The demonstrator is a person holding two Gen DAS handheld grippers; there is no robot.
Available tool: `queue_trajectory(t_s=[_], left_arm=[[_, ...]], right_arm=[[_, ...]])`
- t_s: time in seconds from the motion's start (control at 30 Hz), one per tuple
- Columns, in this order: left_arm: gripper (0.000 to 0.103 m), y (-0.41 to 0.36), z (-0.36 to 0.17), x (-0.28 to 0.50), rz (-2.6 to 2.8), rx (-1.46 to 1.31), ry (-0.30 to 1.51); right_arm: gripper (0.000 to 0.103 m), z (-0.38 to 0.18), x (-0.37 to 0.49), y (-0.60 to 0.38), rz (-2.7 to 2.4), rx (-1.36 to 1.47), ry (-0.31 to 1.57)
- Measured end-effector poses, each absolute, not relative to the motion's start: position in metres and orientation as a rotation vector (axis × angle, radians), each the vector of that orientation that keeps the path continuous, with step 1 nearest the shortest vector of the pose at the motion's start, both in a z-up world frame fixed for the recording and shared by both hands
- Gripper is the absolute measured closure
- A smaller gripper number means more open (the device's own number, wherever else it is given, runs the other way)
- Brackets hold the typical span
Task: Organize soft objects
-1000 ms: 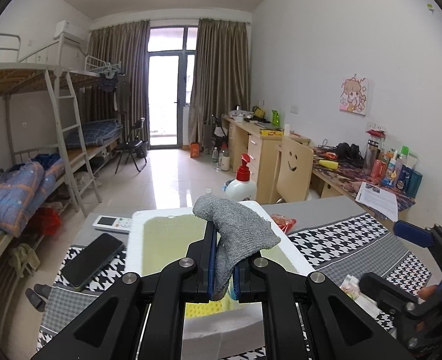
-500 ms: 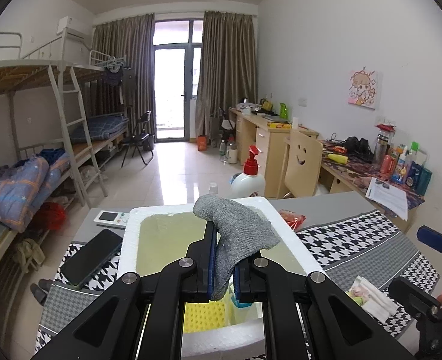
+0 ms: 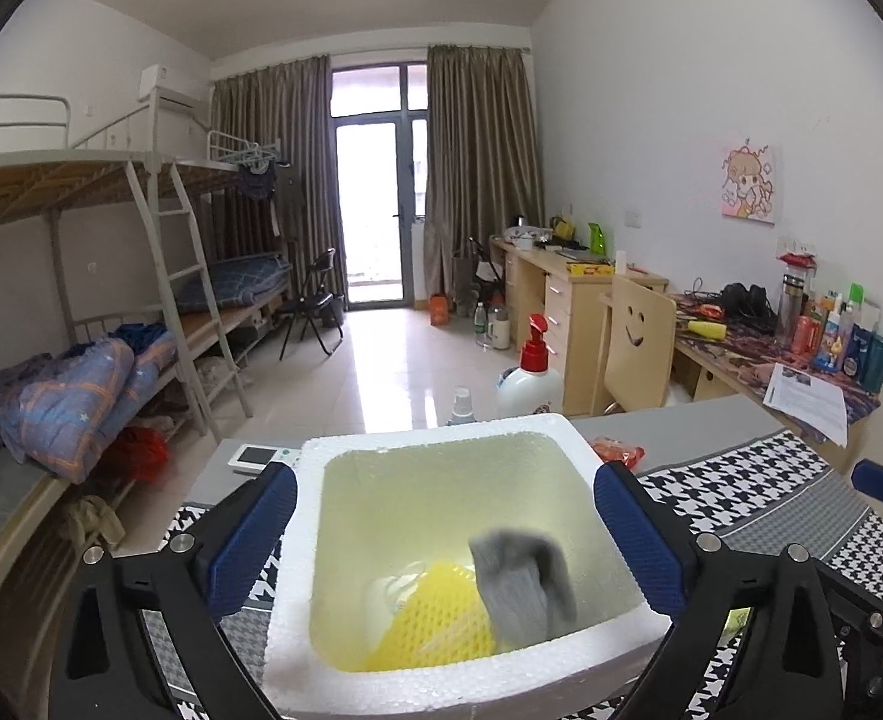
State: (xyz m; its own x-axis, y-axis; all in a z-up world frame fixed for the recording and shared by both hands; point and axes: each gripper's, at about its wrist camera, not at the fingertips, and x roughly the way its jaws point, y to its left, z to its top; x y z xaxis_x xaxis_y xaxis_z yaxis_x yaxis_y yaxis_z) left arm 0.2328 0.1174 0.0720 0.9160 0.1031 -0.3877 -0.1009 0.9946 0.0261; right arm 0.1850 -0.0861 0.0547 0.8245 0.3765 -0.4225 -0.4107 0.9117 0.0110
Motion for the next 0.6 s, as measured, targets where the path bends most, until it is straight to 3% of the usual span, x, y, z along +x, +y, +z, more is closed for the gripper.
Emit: queue_trajectory(t_s=[0.6], left_arm=[[0.003, 0.110, 0.077, 0.201, 0.099, 0.009, 0.356]], right_arm=[[0.000, 0.048, 0.177, -0.100, 0.412, 0.017, 0.527]])
